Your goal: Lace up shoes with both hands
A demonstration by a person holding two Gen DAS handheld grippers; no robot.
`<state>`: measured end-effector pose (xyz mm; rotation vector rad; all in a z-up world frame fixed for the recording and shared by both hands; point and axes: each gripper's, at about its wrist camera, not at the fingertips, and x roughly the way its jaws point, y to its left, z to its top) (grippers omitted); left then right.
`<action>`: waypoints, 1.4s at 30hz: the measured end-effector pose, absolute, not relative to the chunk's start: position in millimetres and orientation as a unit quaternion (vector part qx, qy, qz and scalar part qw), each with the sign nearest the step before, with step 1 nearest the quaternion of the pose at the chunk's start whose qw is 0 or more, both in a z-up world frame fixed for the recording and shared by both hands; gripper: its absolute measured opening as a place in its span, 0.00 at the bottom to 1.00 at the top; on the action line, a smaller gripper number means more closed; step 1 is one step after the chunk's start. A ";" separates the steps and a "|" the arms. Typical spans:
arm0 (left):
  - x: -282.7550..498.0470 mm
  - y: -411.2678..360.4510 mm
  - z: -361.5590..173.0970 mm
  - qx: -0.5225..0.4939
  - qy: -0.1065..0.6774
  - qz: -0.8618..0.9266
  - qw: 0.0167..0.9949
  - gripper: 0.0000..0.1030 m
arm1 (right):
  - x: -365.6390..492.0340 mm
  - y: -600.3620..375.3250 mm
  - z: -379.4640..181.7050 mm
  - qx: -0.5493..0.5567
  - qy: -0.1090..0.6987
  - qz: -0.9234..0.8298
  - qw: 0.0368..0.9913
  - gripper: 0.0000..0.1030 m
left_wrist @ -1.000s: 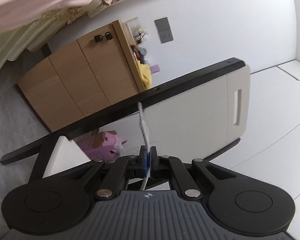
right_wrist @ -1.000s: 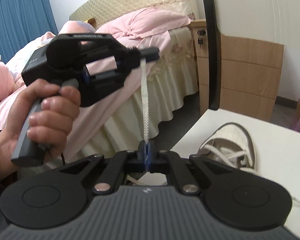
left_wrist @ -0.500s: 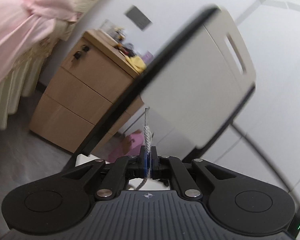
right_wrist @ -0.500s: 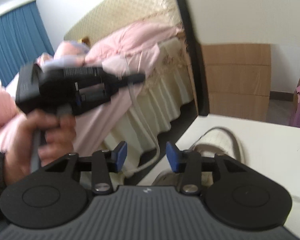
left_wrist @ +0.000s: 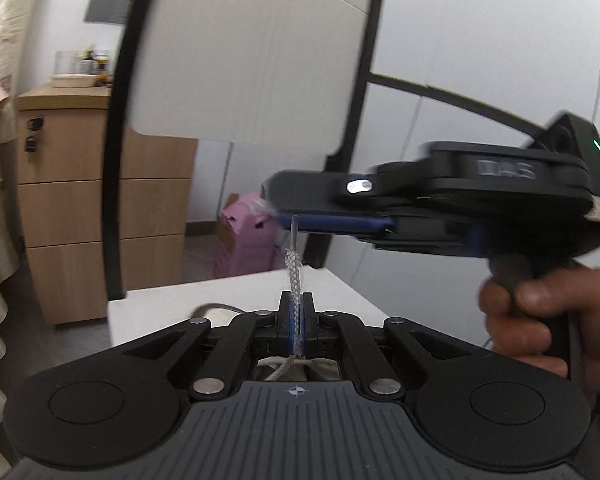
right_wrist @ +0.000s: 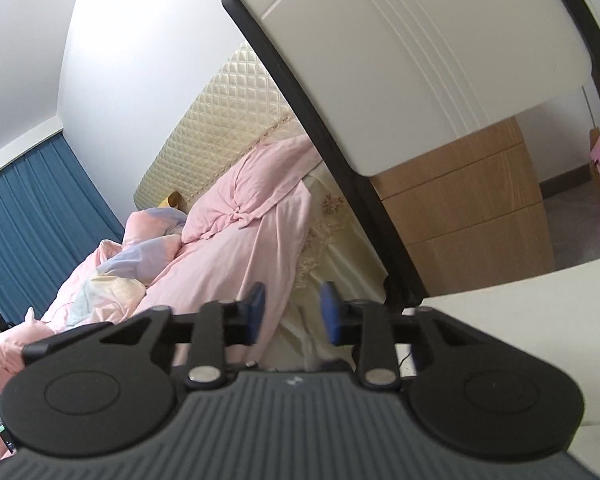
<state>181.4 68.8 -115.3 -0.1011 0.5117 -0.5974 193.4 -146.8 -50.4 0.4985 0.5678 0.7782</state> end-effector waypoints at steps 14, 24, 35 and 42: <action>180.5 71.4 -114.6 -0.064 0.243 -0.287 0.925 0.05 | 213.0 -157.6 -67.9 0.306 0.289 0.330 0.845 0.03; 177.1 71.9 -111.9 -0.069 0.225 -0.287 0.929 0.36 | 213.1 -167.3 -71.8 0.329 0.287 0.310 0.845 0.03; 178.4 75.8 -111.7 -0.084 0.217 -0.289 0.929 0.20 | 212.1 -163.5 -75.4 0.333 0.297 0.315 0.838 0.03; 179.9 77.2 -111.7 -0.085 0.225 -0.277 0.931 0.21 | 212.2 -167.3 -73.8 0.336 0.288 0.305 0.843 0.03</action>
